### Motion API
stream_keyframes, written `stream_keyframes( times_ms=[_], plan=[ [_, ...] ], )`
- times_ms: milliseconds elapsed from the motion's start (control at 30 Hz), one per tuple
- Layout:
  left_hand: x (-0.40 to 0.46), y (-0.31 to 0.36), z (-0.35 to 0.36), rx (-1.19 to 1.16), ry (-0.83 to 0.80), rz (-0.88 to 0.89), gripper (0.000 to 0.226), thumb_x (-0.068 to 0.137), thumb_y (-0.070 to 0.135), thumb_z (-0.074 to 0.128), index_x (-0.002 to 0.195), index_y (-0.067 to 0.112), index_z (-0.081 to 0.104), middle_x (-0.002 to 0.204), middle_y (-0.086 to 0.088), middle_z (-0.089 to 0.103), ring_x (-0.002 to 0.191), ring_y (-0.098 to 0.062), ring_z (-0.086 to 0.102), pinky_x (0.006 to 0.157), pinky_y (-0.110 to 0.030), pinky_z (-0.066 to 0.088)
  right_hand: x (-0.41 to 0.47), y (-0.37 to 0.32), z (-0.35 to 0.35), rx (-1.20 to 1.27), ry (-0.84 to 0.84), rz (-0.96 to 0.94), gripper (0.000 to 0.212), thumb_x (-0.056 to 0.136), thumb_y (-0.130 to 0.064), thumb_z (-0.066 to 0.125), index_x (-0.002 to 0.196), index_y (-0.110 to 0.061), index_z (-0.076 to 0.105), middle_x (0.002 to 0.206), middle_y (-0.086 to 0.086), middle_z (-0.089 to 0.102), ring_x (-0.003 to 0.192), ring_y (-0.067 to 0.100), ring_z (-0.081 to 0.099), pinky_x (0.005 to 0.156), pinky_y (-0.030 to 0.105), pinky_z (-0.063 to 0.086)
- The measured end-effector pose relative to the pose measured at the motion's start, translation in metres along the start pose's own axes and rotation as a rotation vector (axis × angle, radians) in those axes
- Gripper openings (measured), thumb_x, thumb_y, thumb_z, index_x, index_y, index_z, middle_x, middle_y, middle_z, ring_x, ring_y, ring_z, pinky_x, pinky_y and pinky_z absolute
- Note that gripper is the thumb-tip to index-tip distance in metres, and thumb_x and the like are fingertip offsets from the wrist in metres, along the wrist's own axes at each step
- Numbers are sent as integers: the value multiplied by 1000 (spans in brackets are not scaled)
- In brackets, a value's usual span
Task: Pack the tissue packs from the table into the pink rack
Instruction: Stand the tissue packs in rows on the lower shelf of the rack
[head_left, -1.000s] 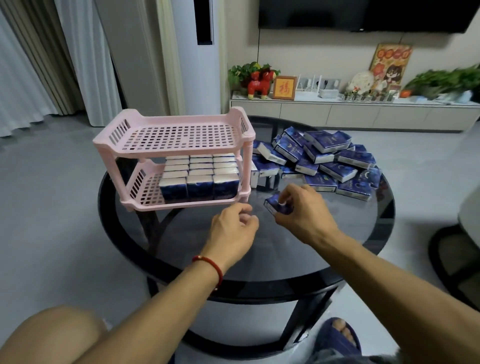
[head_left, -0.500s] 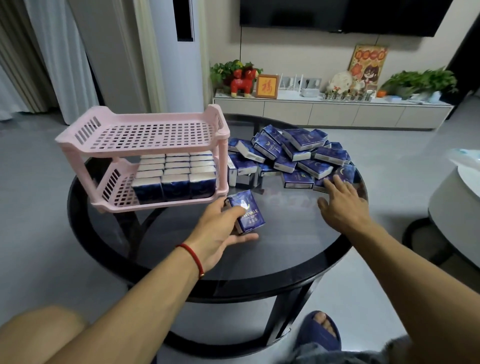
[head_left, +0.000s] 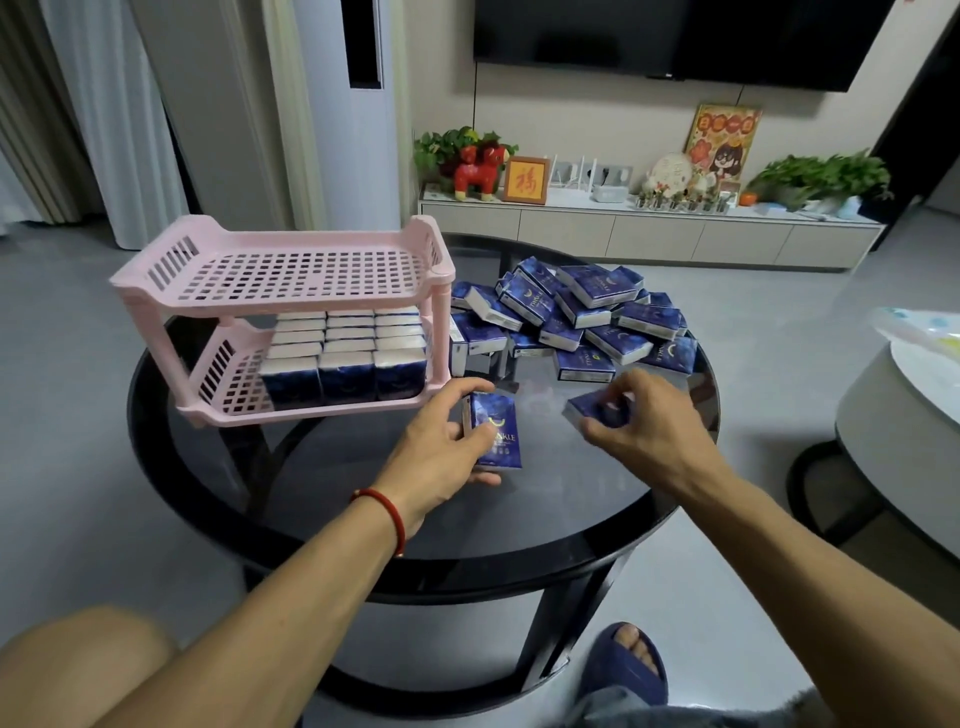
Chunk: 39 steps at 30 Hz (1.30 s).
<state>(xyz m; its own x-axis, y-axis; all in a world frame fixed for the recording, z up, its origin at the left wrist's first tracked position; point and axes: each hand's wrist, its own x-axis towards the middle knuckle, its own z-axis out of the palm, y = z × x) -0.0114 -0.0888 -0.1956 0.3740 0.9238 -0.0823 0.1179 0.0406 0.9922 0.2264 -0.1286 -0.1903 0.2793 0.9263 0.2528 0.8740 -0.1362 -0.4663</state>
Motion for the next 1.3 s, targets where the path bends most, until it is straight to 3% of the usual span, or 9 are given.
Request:
stream_keyframes(
  times_ms=[167, 367, 567, 800, 933, 1000, 1133, 1200, 1300],
  plan=[
    [-2, 7, -7, -194, -66, -77, 23, 104, 28, 59, 125, 28, 67, 118, -13, 74, 96, -27, 76, 74, -42, 64, -20, -46, 0, 213, -131, -499, 65, 71, -31, 87, 123, -25, 49, 122, -4, 52, 106, 9, 55, 92, 22, 51],
    [-5, -9, -38, -55, -66, -21, 67, 78, 13, 83, 136, 39, 60, 120, -15, 73, 116, -30, 69, 102, -51, 55, -18, -79, 27, 220, -200, -679, 75, 75, -42, 86, 135, -21, 46, 133, -7, 49, 114, 5, 53, 97, 17, 48],
    [-14, -9, -62, -7, -37, 9, 60, 77, 12, 80, 133, 16, 58, 123, -5, 74, 117, -22, 69, 106, -49, 52, -10, -81, 30, 359, -352, -404, 70, 86, -58, 64, 147, -31, 41, 135, -15, 52, 115, -4, 56, 98, 23, 54],
    [-35, 1, -108, 74, 4, 68, 52, 88, -7, 72, 132, 15, 56, 128, -5, 71, 122, -23, 66, 109, -48, 51, 1, -132, 57, 648, -435, -336, 43, 84, -23, 84, 121, -26, 63, 106, -5, 75, 98, 10, 71, 91, 42, 59],
    [-50, 16, -141, 140, 50, 29, 56, 85, -7, 76, 131, 21, 58, 128, -6, 68, 118, -17, 68, 103, -37, 55, 4, -167, 72, 708, -465, -316, 39, 79, -22, 87, 109, -23, 62, 102, -3, 76, 95, 14, 73, 90, 47, 59],
    [-57, 22, -162, 202, 145, -21, 56, 82, -4, 78, 127, 23, 59, 123, -7, 67, 113, -18, 68, 97, -34, 58, 6, -181, 77, 714, -456, -318, 40, 78, -20, 88, 108, -21, 61, 101, -2, 76, 94, 15, 73, 88, 47, 60],
    [-47, 22, -208, 336, 657, -32, 37, 89, 10, 72, 120, 17, 53, 115, -7, 61, 90, -14, 67, 67, -25, 60, 8, -206, 80, 707, -430, -331, 43, 79, -20, 87, 112, -20, 59, 98, -7, 74, 89, 5, 72, 81, 29, 61],
    [-31, 13, -226, 382, 671, -22, 43, 95, 22, 68, 133, 15, 49, 125, -4, 59, 93, -10, 66, 58, -14, 55, 9, -218, 81, 661, -401, -361, 45, 79, -25, 87, 115, -23, 59, 97, -10, 73, 88, 4, 71, 80, 27, 61],
    [-15, 3, -235, 342, 512, -51, 31, 103, 31, 56, 132, 19, 57, 123, -1, 70, 105, -16, 70, 81, -32, 61, 15, -232, 84, 577, -318, -410, 43, 79, -30, 86, 115, -25, 63, 96, -10, 72, 87, 7, 71, 81, 34, 62]
  ],
)
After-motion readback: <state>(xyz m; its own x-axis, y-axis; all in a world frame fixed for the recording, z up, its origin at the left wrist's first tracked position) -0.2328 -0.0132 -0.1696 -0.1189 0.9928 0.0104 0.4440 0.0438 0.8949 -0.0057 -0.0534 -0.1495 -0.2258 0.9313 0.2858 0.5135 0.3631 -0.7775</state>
